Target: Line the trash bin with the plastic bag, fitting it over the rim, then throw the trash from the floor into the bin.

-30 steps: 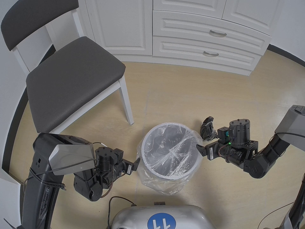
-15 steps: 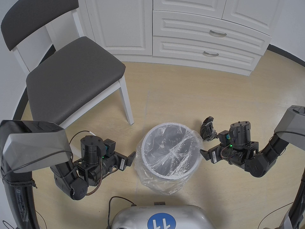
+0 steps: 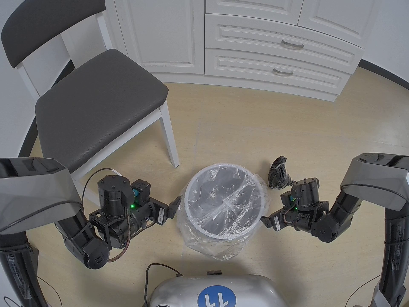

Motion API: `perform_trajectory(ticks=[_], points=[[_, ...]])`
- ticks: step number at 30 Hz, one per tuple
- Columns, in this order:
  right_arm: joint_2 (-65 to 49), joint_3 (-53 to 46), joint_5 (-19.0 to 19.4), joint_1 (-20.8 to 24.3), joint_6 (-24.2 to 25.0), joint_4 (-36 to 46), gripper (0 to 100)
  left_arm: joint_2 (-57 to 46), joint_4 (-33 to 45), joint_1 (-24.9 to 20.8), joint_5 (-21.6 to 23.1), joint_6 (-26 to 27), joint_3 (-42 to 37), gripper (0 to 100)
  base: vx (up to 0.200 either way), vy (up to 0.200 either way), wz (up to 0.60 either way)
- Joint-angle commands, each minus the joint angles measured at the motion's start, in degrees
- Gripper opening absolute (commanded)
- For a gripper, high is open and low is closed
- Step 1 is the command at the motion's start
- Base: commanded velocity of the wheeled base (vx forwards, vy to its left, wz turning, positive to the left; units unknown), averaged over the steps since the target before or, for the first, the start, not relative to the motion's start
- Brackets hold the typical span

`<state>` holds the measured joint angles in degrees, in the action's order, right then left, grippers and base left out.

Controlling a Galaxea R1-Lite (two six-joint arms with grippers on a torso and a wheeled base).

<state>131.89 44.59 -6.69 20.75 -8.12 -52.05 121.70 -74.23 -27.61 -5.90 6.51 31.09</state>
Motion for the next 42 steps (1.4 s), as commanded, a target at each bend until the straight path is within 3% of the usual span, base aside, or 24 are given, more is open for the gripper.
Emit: perform_trajectory(ticks=[1, 20, 27, 31, 32, 35, 37, 38, 42], points=[[3.37, 0.67, 0.1, 0.35, 0.3, -0.07, 100, -0.85, -0.21, -0.86, -0.25, -0.01, -0.32, 100, 0.0, 0.0, 0.0], [11.02, 4.01, -0.34, -0.18, 0.47, -0.59, 100, -0.76, -4.87, -3.85, -2.19, -0.09, -1.29, 100, 0.0, 0.0, 0.0], [-5.15, -6.98, -0.87, 0.61, -0.14, -4.37, 100, -2.69, -8.21, -5.35, -1.13, 0.08, -6.92, 100, 0.0, 0.0, 0.0], [-14.2, -7.24, -5.61, 1.05, -3.75, -1.56, 100, -3.4, -12.87, -5.52, 1.07, 0.08, -10.61, 100, 0.0, 0.0, 0.0], [-17.28, -4.95, -7.72, 0.87, -5.68, 3.1, 100, -3.66, -13.57, -5.44, 1.77, 0.17, -11.66, 100, 0.0, 0.0, 0.0], [-22.03, -0.12, -8.95, 1.49, -5.94, 15.14, 100, -5.16, -13.57, -5.7, 2.03, 0.26, -12.89, 100, 0.0, 0.0, 0.0], [-22.03, -0.12, -8.95, 1.49, -5.94, 15.14, 100, -5.16, -13.57, -5.7, 2.03, 0.26, -12.89, 100, 0.0, 0.0, 0.0], [-24.14, 6.91, -9.83, 3.86, -5.42, 25.77, 100, -6.65, -13.57, -5.79, 1.95, 0.52, -13.77, 100, 0.0, 0.0, 0.0], [-22.29, 18.78, -15.54, 9.31, -2.6, 37.11, 100, -8.41, -13.57, -6.31, 1.86, 2.98, -16.14, 100, 0.0, 0.0, 0.0]])
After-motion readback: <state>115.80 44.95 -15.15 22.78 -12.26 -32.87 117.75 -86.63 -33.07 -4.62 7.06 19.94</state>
